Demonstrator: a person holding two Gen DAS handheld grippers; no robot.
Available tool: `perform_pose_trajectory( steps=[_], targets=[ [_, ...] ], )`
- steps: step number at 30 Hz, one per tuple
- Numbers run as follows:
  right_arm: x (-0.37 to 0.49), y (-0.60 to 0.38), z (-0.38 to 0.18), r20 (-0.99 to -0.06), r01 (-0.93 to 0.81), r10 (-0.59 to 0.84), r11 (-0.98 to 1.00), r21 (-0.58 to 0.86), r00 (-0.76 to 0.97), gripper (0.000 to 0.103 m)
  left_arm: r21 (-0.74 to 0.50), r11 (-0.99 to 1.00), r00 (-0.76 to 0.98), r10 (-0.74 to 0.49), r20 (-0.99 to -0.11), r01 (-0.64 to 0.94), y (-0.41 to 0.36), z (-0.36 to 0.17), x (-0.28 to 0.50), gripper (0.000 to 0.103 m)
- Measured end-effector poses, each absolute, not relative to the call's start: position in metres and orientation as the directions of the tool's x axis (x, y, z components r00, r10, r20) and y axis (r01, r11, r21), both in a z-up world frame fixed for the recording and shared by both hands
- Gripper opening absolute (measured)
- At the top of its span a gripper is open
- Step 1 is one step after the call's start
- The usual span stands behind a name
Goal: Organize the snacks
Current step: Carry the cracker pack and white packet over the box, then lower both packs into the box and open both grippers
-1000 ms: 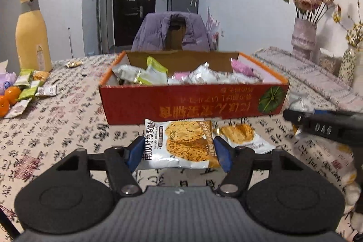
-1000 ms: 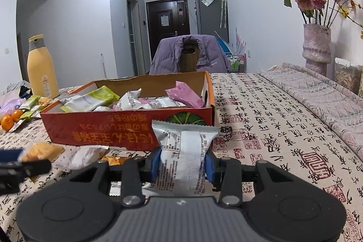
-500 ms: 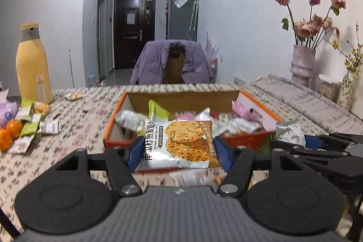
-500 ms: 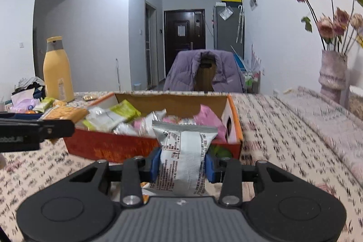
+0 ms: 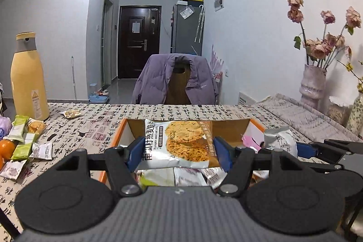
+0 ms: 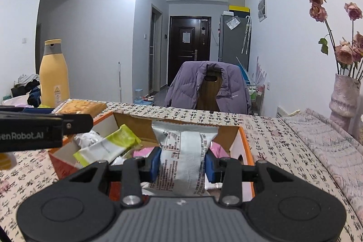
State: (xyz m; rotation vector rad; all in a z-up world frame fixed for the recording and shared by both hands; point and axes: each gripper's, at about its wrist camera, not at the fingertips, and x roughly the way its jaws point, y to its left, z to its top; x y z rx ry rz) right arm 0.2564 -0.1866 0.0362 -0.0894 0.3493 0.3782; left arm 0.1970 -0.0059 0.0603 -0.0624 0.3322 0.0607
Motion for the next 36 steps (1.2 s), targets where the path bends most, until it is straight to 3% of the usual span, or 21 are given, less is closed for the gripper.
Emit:
perform_pose_trajectory(
  steps=[13,16,21,23,24,25,26,27,29,30,36],
  targets=[
    [0.310,-0.171,0.029,-0.352,-0.352,0.331,0.936,0.007,0.875,0.038,-0.096,0.985,0.938,0.106,-0.331,-0.145,0.014,0.052,0.257,0.067],
    [0.310,-0.174,0.019,-0.317,-0.350,0.334,0.937,0.007,0.887,0.038,-0.094,0.986,0.934,0.096,-0.345,-0.136,0.015,0.039,0.264,0.067],
    [0.317,-0.174,0.013,-0.347,-0.351,0.331,0.937,0.005,0.878,0.038,-0.098,0.991,0.926,0.050,-0.373,-0.093,0.017,0.027,0.270,0.067],
    [0.318,-0.174,0.010,-0.356,-0.345,0.323,0.939,0.003,0.877,0.038,-0.096,0.991,0.926,0.048,-0.374,-0.090,0.018,0.025,0.269,0.067],
    [0.318,-0.174,0.010,-0.361,-0.342,0.320,0.940,0.005,0.876,0.039,-0.098,0.991,0.926,0.049,-0.375,-0.091,0.019,0.024,0.269,0.072],
    [0.318,-0.175,0.009,-0.363,-0.341,0.320,0.940,0.007,0.875,0.042,-0.103,0.990,0.925,0.051,-0.376,-0.097,0.020,0.022,0.269,0.079],
    [0.318,-0.176,0.009,-0.365,-0.338,0.318,0.941,0.010,0.875,0.057,-0.110,0.989,0.925,0.053,-0.377,-0.101,0.021,0.022,0.269,0.082],
    [0.318,-0.178,0.009,-0.362,-0.336,0.317,0.942,0.013,0.876,0.080,-0.120,0.988,0.925,0.046,-0.376,-0.098,0.023,0.021,0.268,0.084],
    [0.315,-0.180,0.010,-0.345,-0.326,0.311,0.945,0.015,0.885,0.103,-0.146,0.985,0.932,0.035,-0.362,-0.093,0.027,0.023,0.266,0.096],
    [0.313,-0.182,0.010,-0.333,-0.319,0.306,0.948,0.016,0.892,0.103,-0.155,0.983,0.936,0.040,-0.349,-0.099,0.028,0.023,0.264,0.103],
    [0.316,-0.185,0.007,-0.342,-0.294,0.287,0.955,0.030,0.895,0.103,-0.142,0.982,0.936,0.069,-0.344,-0.125,0.027,0.023,0.263,0.103]
  ],
)
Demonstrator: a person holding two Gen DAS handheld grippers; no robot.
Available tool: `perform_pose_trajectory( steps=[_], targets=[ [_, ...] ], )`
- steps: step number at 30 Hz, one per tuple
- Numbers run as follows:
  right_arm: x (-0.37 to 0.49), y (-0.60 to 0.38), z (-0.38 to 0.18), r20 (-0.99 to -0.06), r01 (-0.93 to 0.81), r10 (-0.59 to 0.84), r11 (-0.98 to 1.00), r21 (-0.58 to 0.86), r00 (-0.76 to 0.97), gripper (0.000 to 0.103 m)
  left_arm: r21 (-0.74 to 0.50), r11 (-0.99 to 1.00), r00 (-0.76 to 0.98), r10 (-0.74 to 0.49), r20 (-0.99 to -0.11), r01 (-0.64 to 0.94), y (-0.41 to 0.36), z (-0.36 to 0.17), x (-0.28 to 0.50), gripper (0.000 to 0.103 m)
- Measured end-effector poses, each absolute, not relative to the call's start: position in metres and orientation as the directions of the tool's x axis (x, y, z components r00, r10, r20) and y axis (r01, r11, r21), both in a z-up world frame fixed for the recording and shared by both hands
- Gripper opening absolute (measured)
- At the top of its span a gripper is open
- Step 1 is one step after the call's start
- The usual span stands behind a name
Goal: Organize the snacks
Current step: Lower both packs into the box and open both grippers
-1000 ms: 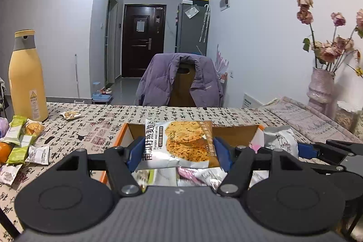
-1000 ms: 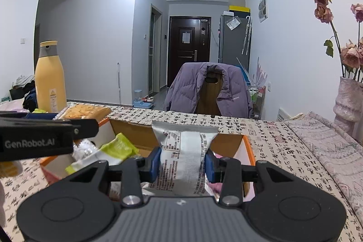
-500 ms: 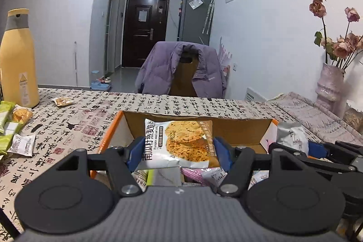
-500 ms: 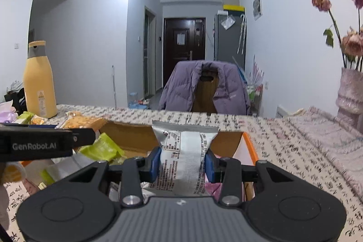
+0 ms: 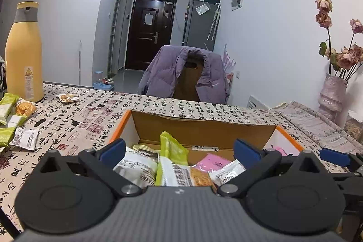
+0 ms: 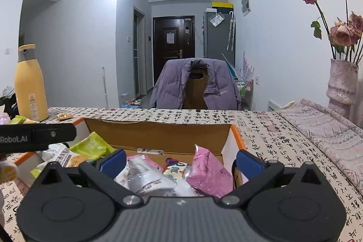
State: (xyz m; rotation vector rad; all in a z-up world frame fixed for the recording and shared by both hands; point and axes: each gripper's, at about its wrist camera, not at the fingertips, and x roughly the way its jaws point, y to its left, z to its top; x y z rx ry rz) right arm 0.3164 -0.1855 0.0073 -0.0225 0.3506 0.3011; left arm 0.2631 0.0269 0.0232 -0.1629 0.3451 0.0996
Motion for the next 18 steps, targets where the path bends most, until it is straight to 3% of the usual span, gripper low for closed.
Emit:
perform_pose_trajectory(
  steps=[6,18],
  targets=[
    [0.314,-0.188,0.012,-0.318,-0.305,0.299,0.952,0.032,0.900,0.103,-0.139,0.981,0.938,0.085,-0.337,-0.138,0.022,0.032,0.261,0.103],
    [0.279,-0.191,0.042,-0.363,-0.329,0.310,0.944,0.010,0.879,0.103,-0.146,0.982,0.945,0.069,-0.319,-0.121,0.023,0.064,0.212,0.103]
  ],
)
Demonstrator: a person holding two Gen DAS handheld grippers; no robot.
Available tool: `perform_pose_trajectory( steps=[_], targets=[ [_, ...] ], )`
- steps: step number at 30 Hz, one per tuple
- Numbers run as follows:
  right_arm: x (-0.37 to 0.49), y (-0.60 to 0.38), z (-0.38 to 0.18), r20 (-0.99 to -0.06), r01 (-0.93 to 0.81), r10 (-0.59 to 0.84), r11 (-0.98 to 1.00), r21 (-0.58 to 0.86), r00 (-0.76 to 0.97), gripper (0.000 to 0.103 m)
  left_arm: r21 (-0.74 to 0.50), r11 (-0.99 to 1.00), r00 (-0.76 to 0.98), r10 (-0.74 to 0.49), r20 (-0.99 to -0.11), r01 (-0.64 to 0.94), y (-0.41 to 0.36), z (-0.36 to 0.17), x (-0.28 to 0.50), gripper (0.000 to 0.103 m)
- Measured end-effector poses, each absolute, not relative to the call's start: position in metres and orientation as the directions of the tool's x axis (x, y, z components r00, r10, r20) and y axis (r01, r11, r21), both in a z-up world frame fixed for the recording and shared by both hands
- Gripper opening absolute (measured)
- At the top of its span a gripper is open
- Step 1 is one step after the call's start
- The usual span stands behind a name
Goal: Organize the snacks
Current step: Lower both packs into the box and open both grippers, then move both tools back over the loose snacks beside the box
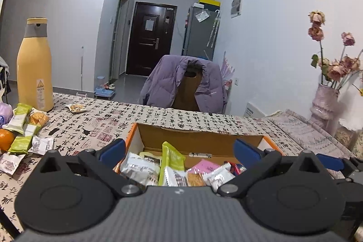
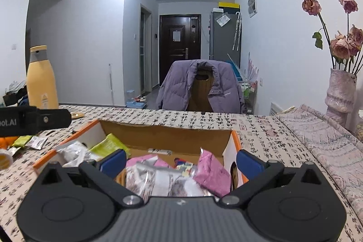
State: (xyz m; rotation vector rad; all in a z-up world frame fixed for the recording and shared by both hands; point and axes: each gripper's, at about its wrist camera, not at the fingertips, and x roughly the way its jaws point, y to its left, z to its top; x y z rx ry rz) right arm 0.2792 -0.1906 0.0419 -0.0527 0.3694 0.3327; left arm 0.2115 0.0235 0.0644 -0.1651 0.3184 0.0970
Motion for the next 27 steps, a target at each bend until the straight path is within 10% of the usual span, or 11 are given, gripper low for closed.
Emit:
perform_pose_trajectory(
  steps=[27],
  targets=[
    [0.200,-0.198,-0.026,-0.572,-0.346,0.328,0.935,0.081,0.752,0.103,-0.052,0.996,0.866,0.031,-0.498,-0.066,0.039,-0.025,0.136,0.103]
  ],
)
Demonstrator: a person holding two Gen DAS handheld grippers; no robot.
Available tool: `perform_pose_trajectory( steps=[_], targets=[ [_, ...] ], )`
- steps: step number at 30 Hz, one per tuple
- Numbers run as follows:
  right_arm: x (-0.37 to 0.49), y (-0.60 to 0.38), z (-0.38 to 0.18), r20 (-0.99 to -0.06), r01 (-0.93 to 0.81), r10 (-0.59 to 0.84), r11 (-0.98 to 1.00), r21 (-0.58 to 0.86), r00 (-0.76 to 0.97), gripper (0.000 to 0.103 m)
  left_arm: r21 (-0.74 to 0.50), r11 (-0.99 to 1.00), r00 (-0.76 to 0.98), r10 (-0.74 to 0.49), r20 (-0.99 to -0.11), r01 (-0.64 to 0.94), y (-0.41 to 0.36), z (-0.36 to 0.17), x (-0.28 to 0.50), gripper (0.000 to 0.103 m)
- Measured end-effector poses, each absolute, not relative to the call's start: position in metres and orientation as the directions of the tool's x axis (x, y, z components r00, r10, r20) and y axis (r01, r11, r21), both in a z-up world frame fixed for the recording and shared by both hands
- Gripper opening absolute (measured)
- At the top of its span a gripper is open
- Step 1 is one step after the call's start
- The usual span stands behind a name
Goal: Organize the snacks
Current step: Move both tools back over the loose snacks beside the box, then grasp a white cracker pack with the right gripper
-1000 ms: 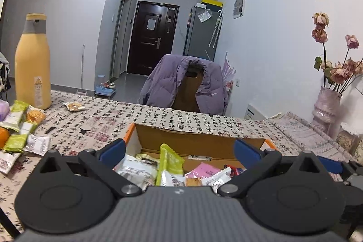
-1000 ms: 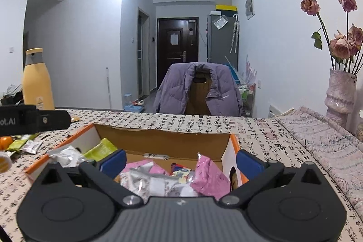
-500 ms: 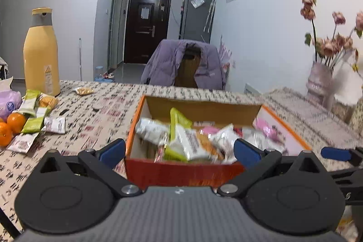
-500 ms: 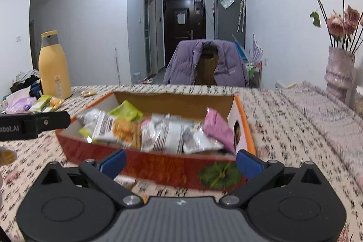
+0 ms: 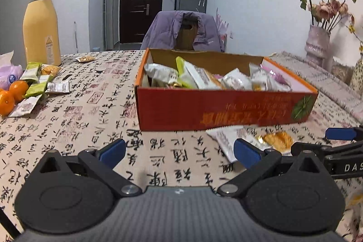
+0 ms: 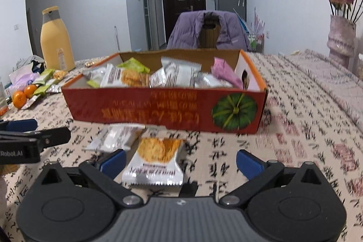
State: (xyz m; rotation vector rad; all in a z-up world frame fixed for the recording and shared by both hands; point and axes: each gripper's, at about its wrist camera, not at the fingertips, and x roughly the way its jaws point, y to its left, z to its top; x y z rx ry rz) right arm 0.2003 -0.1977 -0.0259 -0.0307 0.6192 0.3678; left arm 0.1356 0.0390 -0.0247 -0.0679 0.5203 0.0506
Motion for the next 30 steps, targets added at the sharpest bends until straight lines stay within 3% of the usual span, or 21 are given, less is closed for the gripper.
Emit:
perform_pose_trajectory(
  steps=[19,30],
  targets=[
    [0.229,-0.168,-0.031,-0.648,-0.323,0.252,0.946,0.009,0.719,0.102,-0.077,0.996,0.883,0.013,-0.468,-0.055,0.039,-0.028,0.132,0.103],
    [0.230,-0.164,-0.039,-0.657,-0.359,0.286,0.933,0.025,0.698,0.067,-0.084,0.995,0.883,0.013,-0.469,-0.059,0.040,-0.028,0.131,0.103]
  ],
)
